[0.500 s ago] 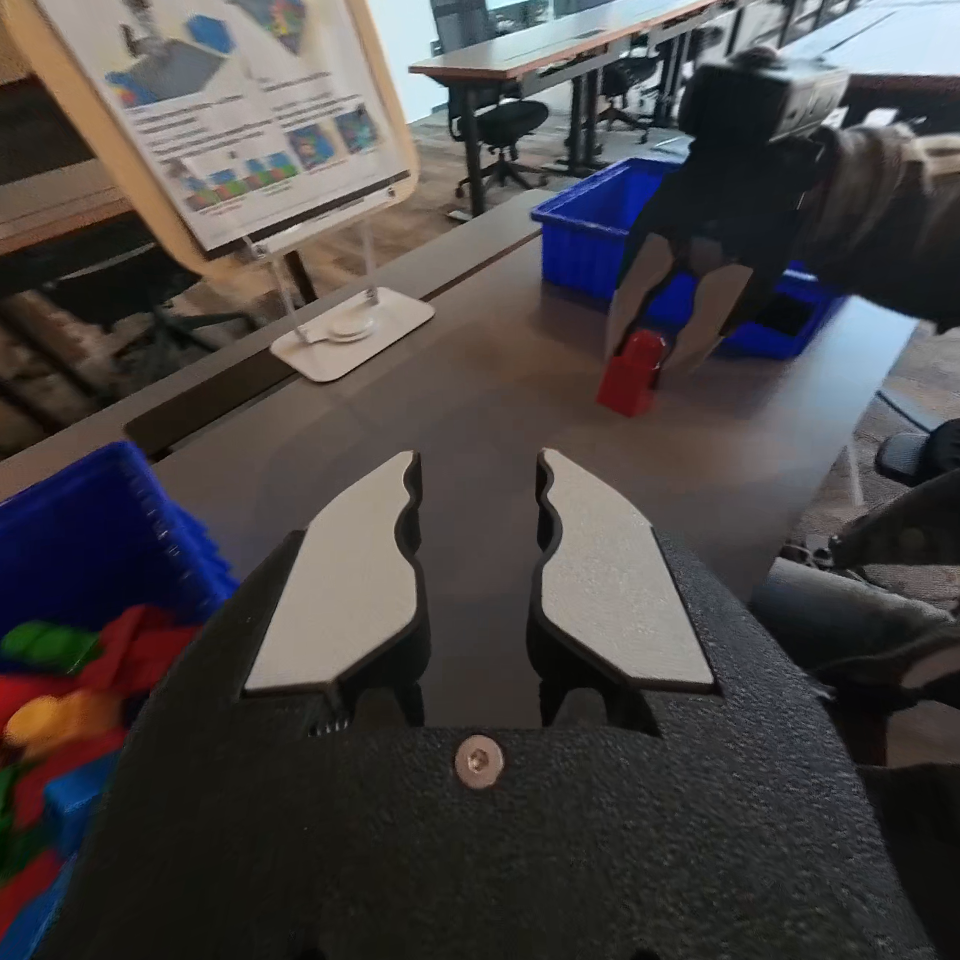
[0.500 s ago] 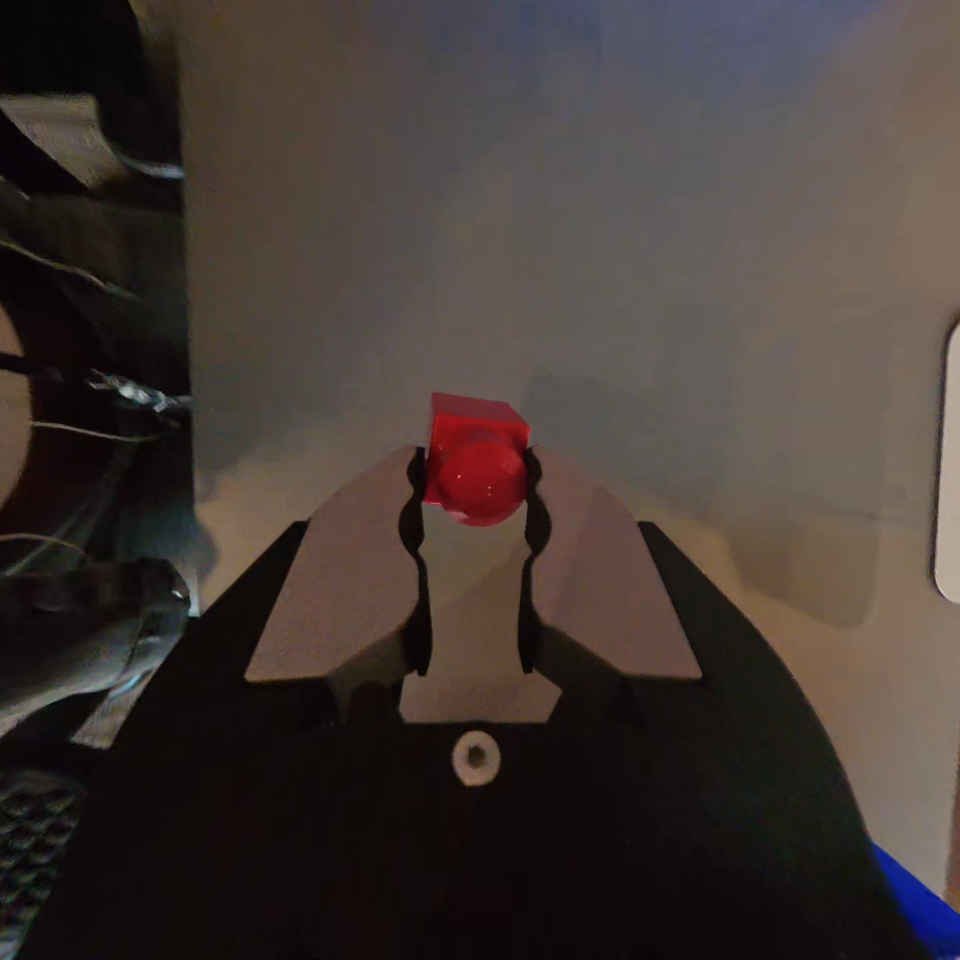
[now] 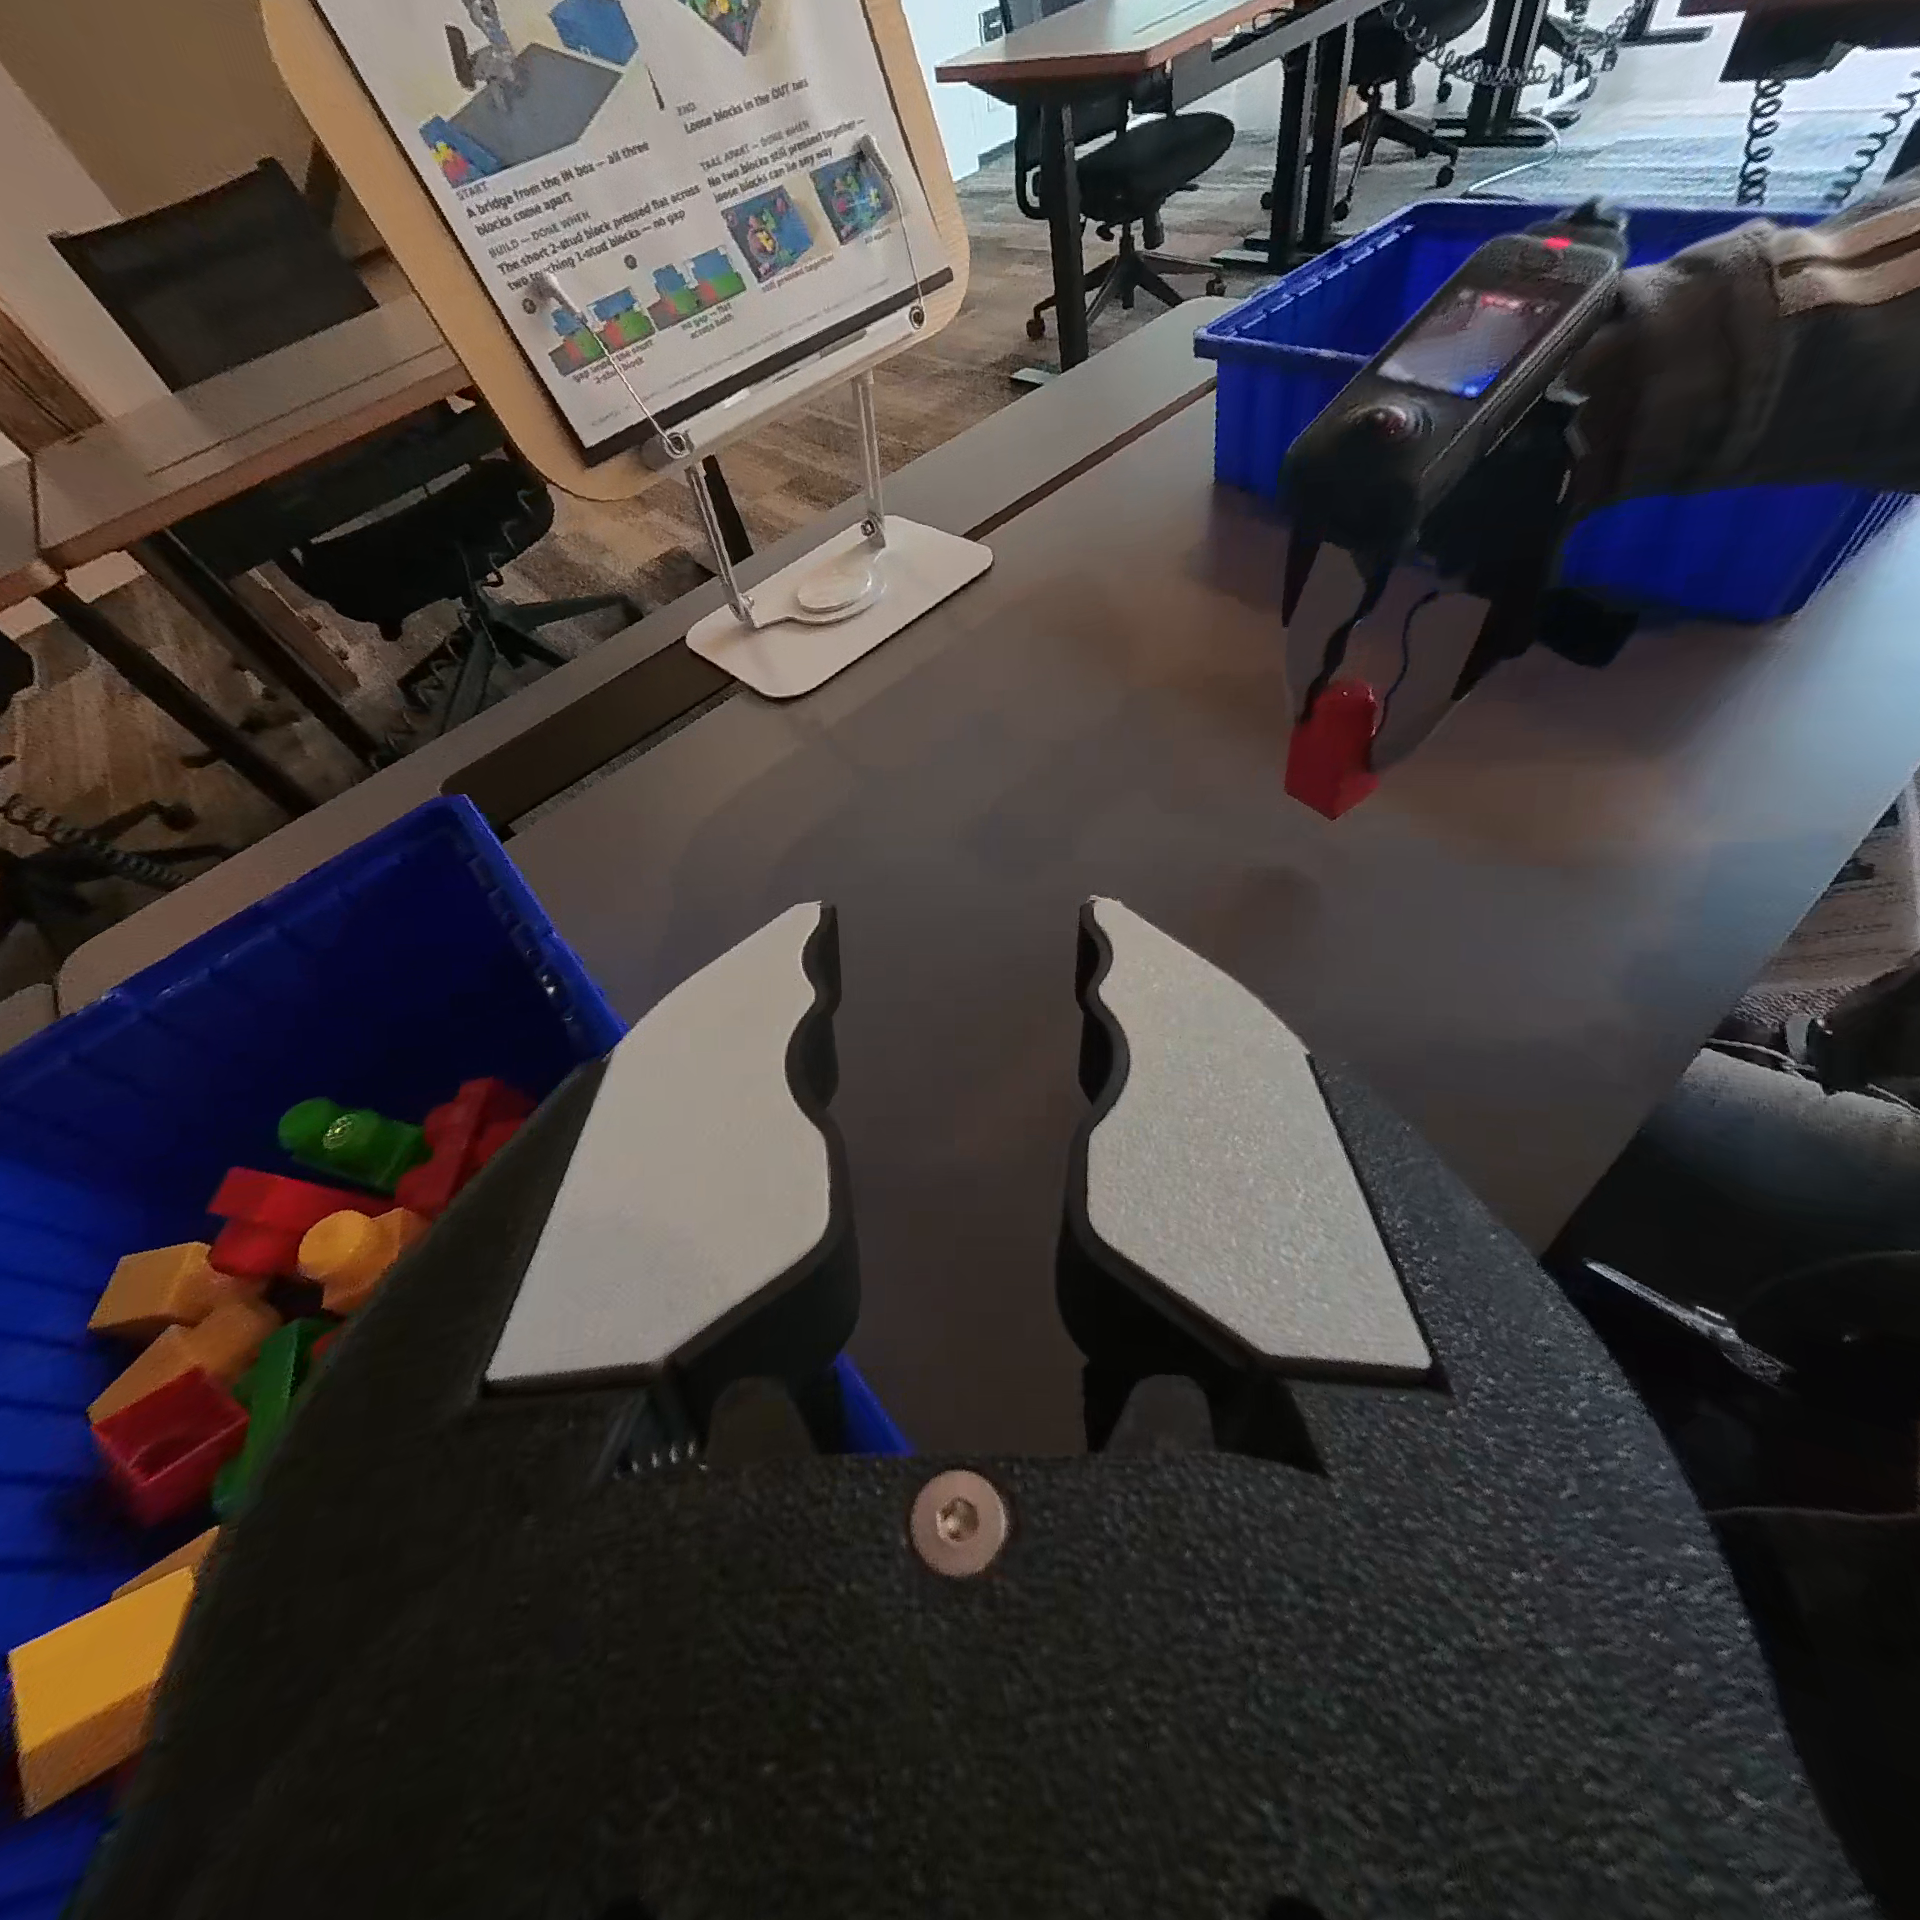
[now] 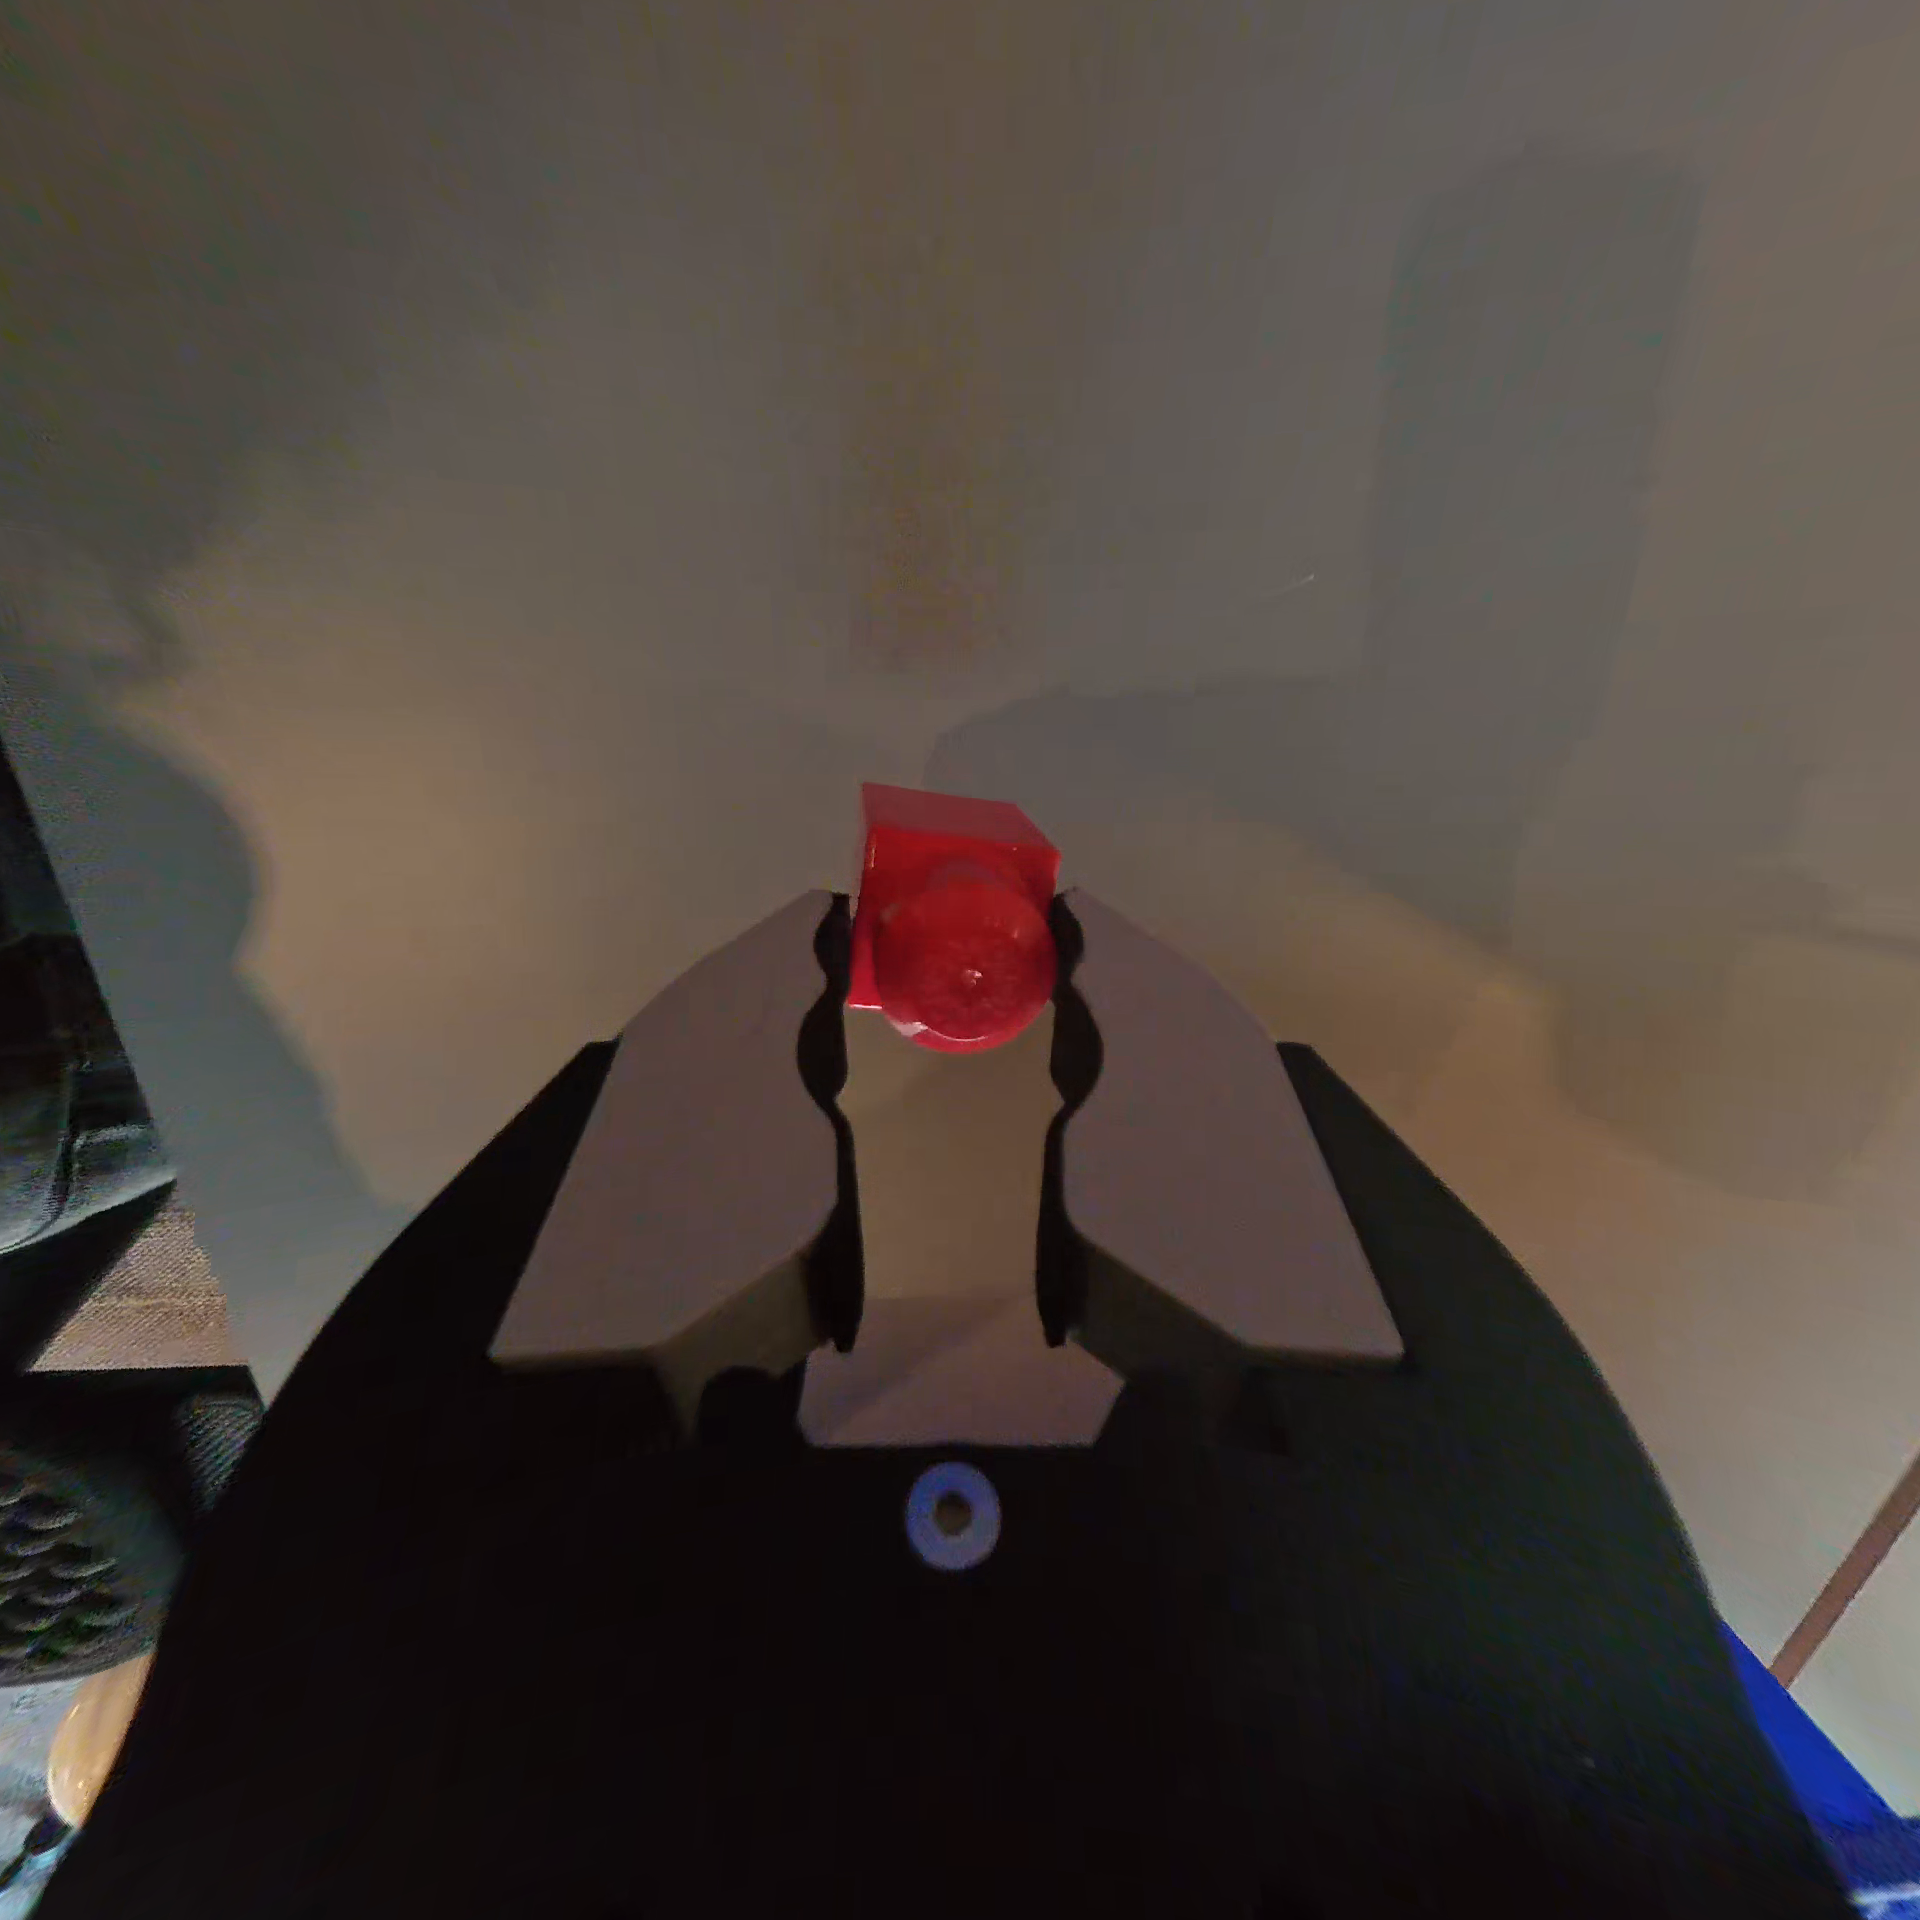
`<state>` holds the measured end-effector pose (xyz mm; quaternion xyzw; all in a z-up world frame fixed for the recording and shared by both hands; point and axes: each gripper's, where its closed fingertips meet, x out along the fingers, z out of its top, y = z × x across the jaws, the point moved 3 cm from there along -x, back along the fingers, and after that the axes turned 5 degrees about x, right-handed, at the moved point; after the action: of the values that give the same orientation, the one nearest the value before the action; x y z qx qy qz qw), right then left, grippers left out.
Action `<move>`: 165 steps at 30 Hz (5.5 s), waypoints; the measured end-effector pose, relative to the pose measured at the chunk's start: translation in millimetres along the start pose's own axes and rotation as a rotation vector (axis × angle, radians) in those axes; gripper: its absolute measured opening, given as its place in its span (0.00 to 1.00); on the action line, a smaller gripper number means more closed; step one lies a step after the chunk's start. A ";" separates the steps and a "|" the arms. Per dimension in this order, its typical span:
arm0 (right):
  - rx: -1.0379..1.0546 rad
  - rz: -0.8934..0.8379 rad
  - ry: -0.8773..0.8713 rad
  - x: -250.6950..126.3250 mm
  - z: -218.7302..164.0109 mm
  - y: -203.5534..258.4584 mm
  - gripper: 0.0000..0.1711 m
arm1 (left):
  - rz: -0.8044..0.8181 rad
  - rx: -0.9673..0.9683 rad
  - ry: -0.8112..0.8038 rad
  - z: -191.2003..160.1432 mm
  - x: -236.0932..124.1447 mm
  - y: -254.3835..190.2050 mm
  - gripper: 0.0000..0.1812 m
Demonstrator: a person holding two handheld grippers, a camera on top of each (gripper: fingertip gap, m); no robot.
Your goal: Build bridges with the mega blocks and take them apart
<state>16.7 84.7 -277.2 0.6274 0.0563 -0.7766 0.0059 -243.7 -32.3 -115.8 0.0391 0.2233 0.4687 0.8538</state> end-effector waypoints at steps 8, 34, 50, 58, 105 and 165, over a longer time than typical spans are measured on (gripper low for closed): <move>-0.029 0.012 0.035 20.0 -4.3 1.0 0.20 | -0.004 -0.007 0.012 -5.4 1.4 4.2 0.24; 0.053 -0.091 -0.413 -59.1 21.8 20.1 0.40 | 0.096 -0.031 0.087 -27.7 -14.3 28.5 0.26; 0.229 -0.202 -0.793 -107.1 -23.5 52.7 0.37 | 0.147 -0.239 0.309 -116.9 -36.2 132.1 0.23; 0.253 -0.229 -0.842 -118.5 -36.7 53.2 0.36 | -0.041 -0.003 0.677 -156.4 -24.3 168.7 0.25; -0.113 -0.018 -0.758 -123.7 121.8 54.3 0.41 | -0.510 0.089 -0.157 14.2 77.9 -63.9 0.21; -0.040 0.090 -0.009 24.4 26.8 -3.2 0.20 | -0.132 0.070 -0.167 -0.3 13.3 -3.7 0.23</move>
<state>-14.9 86.8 -295.2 0.6255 0.0434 -0.7771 0.0536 -234.8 -23.5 -121.7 0.0929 0.1696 0.3987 0.8965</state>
